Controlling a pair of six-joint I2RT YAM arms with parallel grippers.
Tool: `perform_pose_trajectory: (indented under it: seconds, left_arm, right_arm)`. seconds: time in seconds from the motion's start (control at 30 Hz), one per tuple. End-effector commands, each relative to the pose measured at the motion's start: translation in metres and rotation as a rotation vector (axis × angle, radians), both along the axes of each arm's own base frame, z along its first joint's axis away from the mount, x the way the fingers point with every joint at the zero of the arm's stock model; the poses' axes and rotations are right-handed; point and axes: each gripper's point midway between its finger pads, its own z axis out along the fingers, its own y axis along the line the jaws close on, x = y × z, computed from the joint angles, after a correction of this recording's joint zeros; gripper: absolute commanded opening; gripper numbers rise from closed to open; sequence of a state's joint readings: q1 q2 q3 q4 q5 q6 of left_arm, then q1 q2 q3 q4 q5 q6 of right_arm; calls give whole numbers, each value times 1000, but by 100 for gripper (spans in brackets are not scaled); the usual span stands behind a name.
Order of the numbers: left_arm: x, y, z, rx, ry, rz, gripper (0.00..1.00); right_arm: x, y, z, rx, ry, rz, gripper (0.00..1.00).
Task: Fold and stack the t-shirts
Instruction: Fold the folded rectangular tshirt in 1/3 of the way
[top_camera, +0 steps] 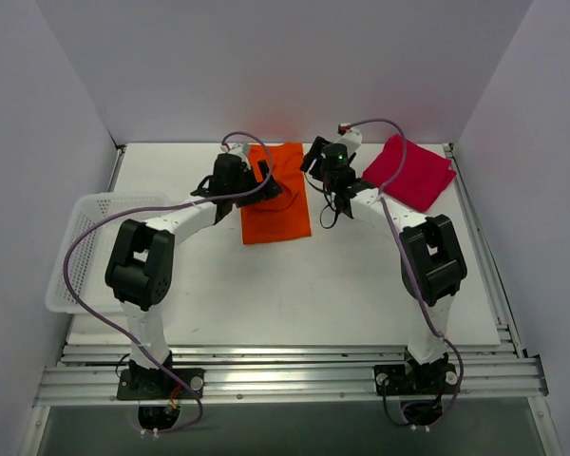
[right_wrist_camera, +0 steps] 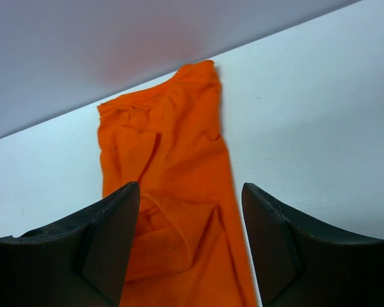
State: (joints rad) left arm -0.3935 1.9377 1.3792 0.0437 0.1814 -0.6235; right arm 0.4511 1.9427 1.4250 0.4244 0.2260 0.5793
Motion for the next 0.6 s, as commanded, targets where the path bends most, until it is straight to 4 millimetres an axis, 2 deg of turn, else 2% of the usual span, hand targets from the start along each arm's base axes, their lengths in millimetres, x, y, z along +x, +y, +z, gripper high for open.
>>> perform_pose_trajectory:
  seconds: [0.0,0.1,0.13,0.2,0.23,0.4,0.57]
  left_arm:
    - [-5,-11,1,27,38,47,94]
    - [-18,-8,4,25,45,120,92]
    - [-22,-9,16,-4,32,134,92]
    - [-32,-7,10,8,40,169,92]
    - [-27,-7,19,-20,9,203,92]
    - [-21,-1,3,-56,15,300,92]
    - [0,-6,-18,-90,8,350,92]
  right_arm:
    - [6,-25,19,30,-34,-73,60]
    - [6,-36,19,38,-32,-92,60]
    - [5,-39,21,41,-33,-96,60]
    - [5,-42,19,51,-31,-99,60]
    - [5,-44,19,54,-31,-100,60]
    - [5,-45,11,75,-18,-92,60]
    - [8,-51,3,89,-6,-94,60]
